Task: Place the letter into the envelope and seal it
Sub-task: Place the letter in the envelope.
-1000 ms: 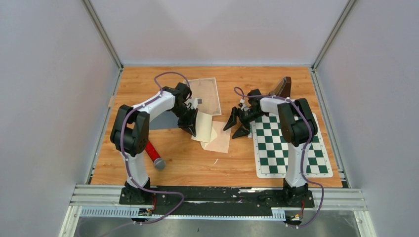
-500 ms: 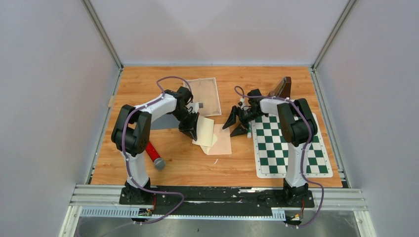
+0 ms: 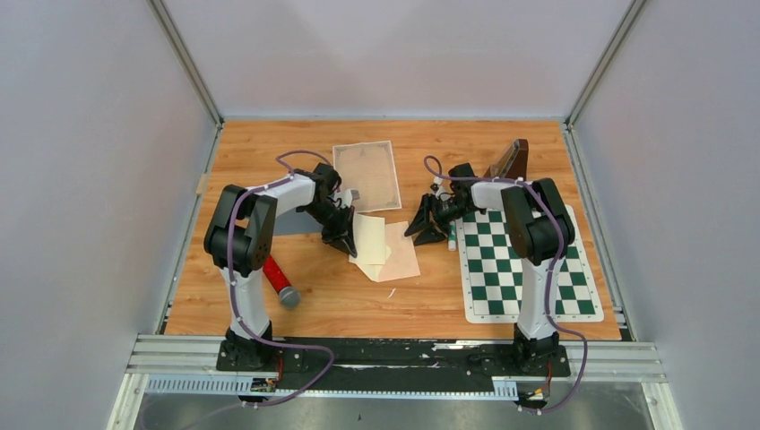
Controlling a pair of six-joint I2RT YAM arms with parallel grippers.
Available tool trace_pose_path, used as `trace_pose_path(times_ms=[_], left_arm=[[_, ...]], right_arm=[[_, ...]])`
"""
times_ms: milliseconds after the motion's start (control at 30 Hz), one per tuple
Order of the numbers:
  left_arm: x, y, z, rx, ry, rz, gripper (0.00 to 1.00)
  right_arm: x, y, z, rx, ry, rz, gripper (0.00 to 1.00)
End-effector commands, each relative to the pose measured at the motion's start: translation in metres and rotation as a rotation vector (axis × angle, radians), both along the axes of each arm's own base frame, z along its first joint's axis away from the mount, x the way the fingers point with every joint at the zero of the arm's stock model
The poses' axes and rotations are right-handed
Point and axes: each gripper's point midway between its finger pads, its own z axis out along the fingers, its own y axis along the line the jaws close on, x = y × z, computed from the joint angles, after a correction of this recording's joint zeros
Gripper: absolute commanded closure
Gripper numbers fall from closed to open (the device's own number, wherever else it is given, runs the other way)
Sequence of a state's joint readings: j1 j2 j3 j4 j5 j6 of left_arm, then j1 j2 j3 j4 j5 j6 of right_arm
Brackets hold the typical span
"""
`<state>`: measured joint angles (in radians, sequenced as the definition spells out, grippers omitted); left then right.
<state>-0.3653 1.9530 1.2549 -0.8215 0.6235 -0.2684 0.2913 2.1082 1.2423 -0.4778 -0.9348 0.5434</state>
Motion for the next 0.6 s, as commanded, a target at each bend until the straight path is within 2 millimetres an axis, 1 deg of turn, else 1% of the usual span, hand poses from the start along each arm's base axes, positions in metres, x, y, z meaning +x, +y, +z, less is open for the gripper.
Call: trace_pose_path(times_ms=[0, 133, 233, 300, 367, 500, 567], left_arm=[[0.009, -0.010, 0.003, -0.077, 0.001, 0.044, 1.00], [0.016, -0.008, 0.002, -0.072, -0.030, 0.050, 1.00], [0.013, -0.009, 0.001, -0.074, -0.017, 0.042, 1.00], [0.011, -0.009, 0.001, -0.081, -0.019, 0.039, 1.00], [0.012, -0.008, 0.001, -0.079, -0.038, 0.028, 1.00], [0.012, -0.006, 0.002, -0.065, -0.097, -0.027, 1.00], [0.010, -0.006, 0.002, -0.064, -0.108, -0.046, 1.00]], right_arm=[[-0.030, -0.010, -0.033, -0.078, 0.186, -0.023, 0.56], [-0.033, -0.012, -0.031, -0.085, 0.163, -0.015, 0.57], [-0.032, -0.014, -0.027, -0.087, 0.146, -0.017, 0.57], [-0.025, -0.014, -0.023, -0.094, 0.101, -0.013, 0.57], [-0.010, -0.014, -0.014, -0.103, 0.017, -0.001, 0.58], [0.008, -0.017, 0.000, -0.135, -0.108, 0.034, 0.60], [0.015, -0.018, 0.001, -0.145, -0.138, 0.037, 0.60]])
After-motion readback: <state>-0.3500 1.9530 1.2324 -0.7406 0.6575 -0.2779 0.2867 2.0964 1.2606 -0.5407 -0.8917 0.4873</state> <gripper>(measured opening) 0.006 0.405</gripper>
